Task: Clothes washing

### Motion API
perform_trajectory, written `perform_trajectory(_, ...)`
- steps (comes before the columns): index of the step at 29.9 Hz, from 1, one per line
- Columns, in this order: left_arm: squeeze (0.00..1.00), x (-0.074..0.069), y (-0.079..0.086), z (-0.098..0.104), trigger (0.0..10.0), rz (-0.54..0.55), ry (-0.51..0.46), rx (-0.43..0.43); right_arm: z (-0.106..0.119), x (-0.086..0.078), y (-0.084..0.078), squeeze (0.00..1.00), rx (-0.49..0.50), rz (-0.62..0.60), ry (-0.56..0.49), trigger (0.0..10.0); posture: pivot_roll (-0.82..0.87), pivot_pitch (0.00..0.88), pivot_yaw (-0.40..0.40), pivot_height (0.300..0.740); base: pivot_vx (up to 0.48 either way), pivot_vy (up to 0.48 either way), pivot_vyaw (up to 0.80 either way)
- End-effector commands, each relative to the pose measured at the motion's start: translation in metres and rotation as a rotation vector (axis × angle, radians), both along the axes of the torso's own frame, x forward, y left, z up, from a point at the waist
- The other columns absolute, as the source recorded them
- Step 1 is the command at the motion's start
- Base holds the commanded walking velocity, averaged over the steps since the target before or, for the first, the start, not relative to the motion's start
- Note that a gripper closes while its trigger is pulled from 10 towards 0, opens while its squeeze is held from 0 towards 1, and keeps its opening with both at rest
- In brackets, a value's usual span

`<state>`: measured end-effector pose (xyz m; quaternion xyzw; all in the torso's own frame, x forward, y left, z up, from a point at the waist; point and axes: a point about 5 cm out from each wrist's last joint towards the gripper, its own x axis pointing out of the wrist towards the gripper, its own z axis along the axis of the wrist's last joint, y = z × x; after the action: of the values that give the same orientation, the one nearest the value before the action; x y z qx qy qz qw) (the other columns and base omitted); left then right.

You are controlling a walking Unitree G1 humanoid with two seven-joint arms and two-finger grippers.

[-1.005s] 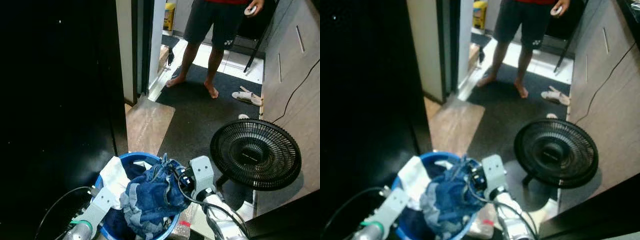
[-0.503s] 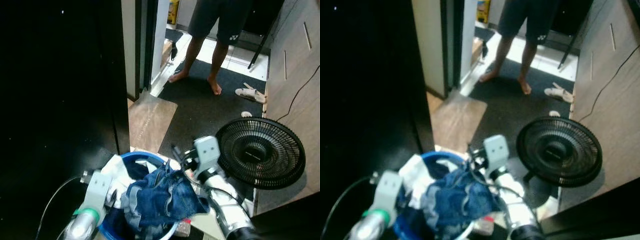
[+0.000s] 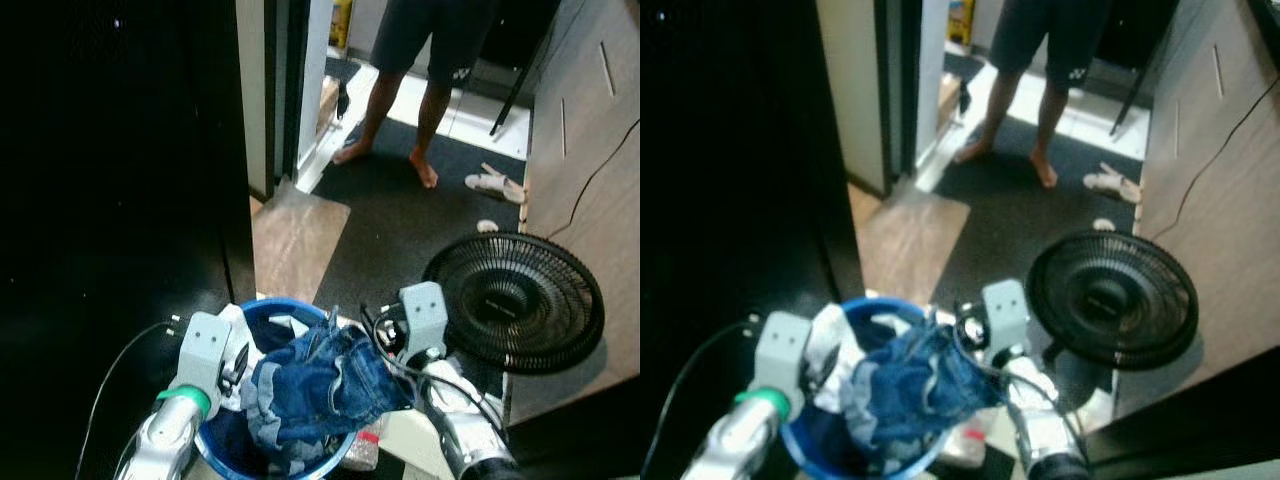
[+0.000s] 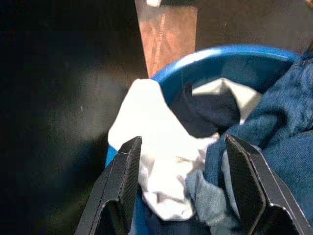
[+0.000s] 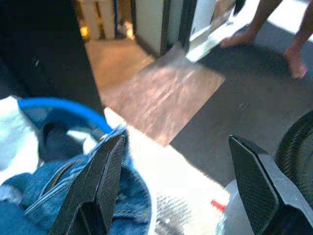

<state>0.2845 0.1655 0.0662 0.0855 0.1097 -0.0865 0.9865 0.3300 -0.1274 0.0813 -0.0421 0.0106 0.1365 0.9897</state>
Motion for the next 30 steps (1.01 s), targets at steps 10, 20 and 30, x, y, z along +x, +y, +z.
perform_trajectory(10,0.00,-0.007,0.002,-0.006,10.0,0.016,0.040,-0.004,-0.021,-0.009,0.026,0.00,-0.160,0.283,0.179,10.0,0.10,0.193,-0.041,0.740,0.000,0.000,0.00)
perform_trajectory(20,0.00,-0.010,0.001,-0.008,10.0,0.025,0.046,-0.008,-0.075,-0.044,0.021,0.00,-0.229,0.446,0.489,10.0,0.10,0.198,-0.046,0.740,0.000,0.000,0.00)
perform_trajectory(30,0.00,-0.010,0.003,-0.007,10.0,0.026,0.048,-0.001,-0.109,-0.072,0.014,0.00,-0.208,0.438,0.746,10.0,0.12,0.203,-0.038,0.740,0.000,0.000,0.00)
